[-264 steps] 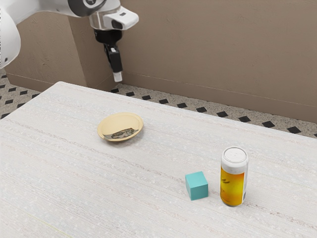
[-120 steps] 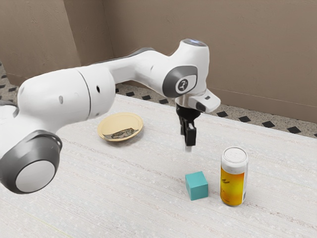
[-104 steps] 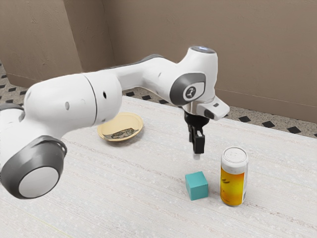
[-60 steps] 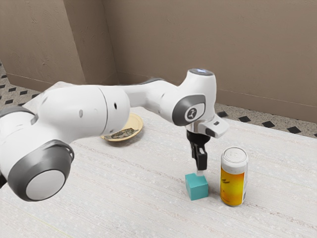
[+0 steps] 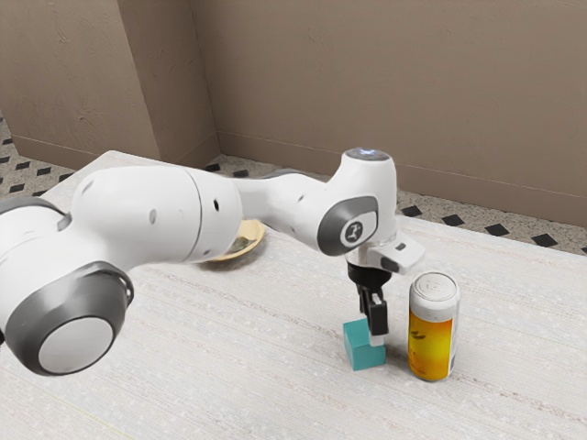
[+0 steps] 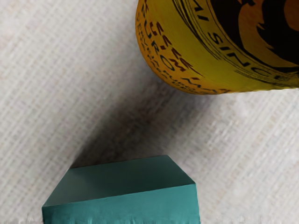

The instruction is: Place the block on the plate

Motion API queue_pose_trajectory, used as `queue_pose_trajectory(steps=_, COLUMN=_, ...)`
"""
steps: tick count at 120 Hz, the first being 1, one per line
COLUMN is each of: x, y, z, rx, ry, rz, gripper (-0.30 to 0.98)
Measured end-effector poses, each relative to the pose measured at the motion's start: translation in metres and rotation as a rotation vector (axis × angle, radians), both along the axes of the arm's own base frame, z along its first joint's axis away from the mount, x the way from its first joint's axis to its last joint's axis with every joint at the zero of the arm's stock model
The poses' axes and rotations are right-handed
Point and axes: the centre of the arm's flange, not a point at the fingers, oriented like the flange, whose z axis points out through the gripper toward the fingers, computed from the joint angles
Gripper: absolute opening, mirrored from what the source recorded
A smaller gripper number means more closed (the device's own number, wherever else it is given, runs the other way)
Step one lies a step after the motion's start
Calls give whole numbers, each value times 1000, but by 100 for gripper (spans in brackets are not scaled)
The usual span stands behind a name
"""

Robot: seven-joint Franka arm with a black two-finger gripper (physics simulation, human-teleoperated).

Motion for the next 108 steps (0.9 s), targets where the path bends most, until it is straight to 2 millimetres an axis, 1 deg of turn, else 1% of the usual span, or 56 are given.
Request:
queue_pose_trajectory(steps=20, x=-6, y=10, z=-8, rx=-4, ry=11, rz=13, gripper=69)
queue_pose_trajectory(steps=29, x=-7, y=14, z=-15, rx=-6, ry=14, rz=22, gripper=69)
queue_pose_trajectory(steps=49, x=-6, y=14, z=-22, rx=-11, ry=9, rz=27, gripper=69)
queue_pose_trajectory(steps=67, x=-6, y=15, z=-37, rx=-2, ry=20, rz=27, gripper=69)
queue_pose_trajectory(steps=79, x=-6, y=15, z=-41, rx=0, ry=21, rz=28, gripper=68)
queue_pose_trajectory(steps=87, x=-6, y=15, z=-44, rx=2, ry=23, rz=29, gripper=64)
queue_pose_trajectory(steps=108, x=-6, y=15, z=-46, rx=-8, ry=26, rz=42, gripper=46)
